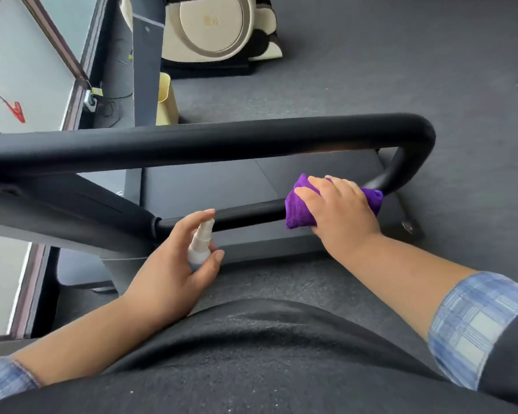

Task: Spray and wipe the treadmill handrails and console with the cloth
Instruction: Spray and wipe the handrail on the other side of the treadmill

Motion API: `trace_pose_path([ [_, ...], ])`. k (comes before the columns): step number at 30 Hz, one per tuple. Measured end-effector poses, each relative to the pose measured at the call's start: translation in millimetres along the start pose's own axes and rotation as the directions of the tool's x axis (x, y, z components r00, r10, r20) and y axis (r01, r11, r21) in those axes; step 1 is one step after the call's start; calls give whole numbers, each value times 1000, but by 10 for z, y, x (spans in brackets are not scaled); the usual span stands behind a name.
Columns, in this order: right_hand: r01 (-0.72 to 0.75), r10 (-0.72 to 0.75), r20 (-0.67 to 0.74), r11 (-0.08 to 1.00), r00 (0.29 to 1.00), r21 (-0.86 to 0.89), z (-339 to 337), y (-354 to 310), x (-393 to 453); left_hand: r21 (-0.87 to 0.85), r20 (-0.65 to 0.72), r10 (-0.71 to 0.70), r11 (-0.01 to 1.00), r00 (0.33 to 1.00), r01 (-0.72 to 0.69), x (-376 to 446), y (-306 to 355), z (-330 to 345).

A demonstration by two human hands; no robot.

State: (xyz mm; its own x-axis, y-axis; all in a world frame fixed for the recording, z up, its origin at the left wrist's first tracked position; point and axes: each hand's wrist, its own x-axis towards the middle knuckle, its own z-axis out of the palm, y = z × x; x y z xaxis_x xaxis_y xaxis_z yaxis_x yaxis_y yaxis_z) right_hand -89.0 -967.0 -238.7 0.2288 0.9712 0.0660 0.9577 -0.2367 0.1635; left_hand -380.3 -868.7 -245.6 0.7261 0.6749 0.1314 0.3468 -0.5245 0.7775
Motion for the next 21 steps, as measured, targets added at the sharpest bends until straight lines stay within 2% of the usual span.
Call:
trace_pose_path([
  [4,52,-54,39,997,998,58,-14,-358,74,51,33,-39,998,999,37,-81,51,-36],
  [8,164,-162,-28,975,986,151,-38,-1000,210,87,108,13,996,994,-22,-84,105,-23],
  [10,246,-239,-65,959,969,144,2,-1228,248,99,131,46,993,990,-60,-97,110,-10],
  [16,386,-377,-89,911,922,141,73,-1356,271,149,135,64,985,989,-85,-163,148,-13],
  [19,364,-345,-116,887,931,283,-16,-1202,102,154,110,92,982,990,-108,-102,256,38],
  [21,281,-221,-182,854,958,437,-103,-1048,-99,114,95,141,982,986,-151,-45,344,67],
])
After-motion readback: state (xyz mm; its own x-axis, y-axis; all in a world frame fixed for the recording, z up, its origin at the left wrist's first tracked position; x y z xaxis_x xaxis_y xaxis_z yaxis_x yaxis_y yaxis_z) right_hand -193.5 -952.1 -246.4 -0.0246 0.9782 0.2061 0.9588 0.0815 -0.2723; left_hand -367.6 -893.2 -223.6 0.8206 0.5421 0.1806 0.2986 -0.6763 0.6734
